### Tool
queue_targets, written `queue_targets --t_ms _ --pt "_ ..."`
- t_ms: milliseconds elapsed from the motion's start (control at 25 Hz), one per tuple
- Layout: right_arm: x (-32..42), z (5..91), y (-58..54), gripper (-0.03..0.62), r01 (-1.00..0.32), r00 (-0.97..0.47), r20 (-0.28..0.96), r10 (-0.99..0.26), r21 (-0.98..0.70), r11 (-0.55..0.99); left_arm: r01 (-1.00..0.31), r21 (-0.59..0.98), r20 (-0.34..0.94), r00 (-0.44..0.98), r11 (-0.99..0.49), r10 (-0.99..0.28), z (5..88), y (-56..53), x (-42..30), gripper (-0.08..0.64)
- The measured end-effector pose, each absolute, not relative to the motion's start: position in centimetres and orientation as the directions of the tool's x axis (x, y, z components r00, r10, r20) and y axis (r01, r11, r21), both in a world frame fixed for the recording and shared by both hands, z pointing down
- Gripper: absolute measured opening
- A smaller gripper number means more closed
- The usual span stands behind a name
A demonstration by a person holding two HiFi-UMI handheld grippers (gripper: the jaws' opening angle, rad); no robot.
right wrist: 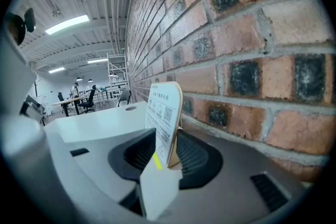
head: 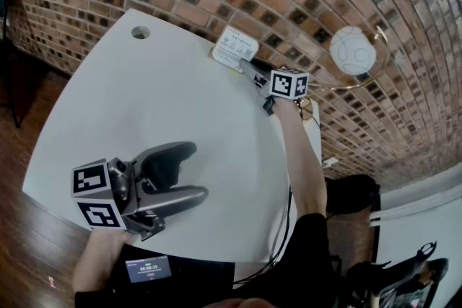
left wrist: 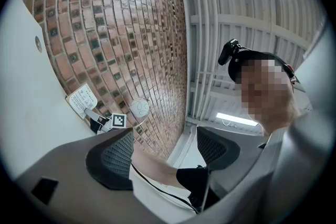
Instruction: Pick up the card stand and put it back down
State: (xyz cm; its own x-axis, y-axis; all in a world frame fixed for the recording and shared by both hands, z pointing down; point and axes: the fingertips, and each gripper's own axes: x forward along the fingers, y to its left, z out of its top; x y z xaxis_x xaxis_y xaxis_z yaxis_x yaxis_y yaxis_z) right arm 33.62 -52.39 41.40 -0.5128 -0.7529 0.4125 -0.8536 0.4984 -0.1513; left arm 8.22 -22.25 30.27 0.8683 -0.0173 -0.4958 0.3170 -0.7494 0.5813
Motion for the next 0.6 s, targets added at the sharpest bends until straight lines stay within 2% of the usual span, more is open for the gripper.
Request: queue_targets --t_ms 600 --pt "33.99 41.6 -52.66 0.153 -0.873 -0.48 0.426 -0.767 -0.142 0.467 0.322 0.58 -0.501 0.865 -0.748 -0.017 30.17 -22.24 8.13 0.373"
